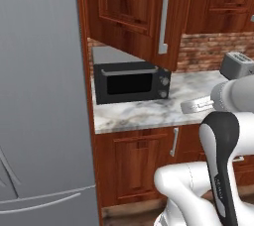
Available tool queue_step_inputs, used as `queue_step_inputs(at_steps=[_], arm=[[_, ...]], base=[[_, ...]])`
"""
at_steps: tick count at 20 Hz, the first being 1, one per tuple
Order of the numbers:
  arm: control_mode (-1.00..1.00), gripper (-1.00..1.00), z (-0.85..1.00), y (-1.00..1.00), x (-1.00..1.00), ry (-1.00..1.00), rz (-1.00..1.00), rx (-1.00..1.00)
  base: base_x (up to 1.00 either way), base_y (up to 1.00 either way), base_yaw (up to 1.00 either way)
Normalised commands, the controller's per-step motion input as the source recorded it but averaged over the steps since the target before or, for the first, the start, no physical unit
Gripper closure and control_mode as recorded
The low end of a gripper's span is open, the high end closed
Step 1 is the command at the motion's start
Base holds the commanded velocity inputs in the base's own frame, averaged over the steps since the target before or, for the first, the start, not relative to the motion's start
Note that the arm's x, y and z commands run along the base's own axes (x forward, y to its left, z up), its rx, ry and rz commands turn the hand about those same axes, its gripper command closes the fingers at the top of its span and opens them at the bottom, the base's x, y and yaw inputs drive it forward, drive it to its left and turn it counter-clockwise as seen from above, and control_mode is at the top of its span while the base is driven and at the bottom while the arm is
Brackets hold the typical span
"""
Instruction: Close all open cabinet doors.
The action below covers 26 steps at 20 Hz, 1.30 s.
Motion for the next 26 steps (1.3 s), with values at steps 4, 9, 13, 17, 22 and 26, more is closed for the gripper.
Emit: queue_step_inputs(at_steps=[4, 9, 13, 17, 22, 26], arm=[[1.00, -1.00, 0.00, 0.00, 0.00, 0.00, 0.00, 0.00], [-1.00, -1.00, 0.00, 0.03, -0.03, -0.01, 0.00, -0.01], [-1.00, -1.00, 0.00, 0.22, -0.41, -0.16, 0.00, -0.07], [-1.00, -1.00, 0.00, 0.34, -0.67, -0.23, 0.00, -0.08], [-1.00, -1.00, 0.11, 0.41, -0.44, -0.21, -0.02, -0.10], [-1.00, -1.00, 0.30, 0.28, -0.05, -0.15, -0.06, -0.09]], base=[[0.10, 0.20, 0.00], [0.02, 0.15, 0.00], [0.00, 0.00, 0.00], [0.00, 0.00, 0.00], [0.00, 0.00, 0.00], [0.00, 0.00, 0.00]])
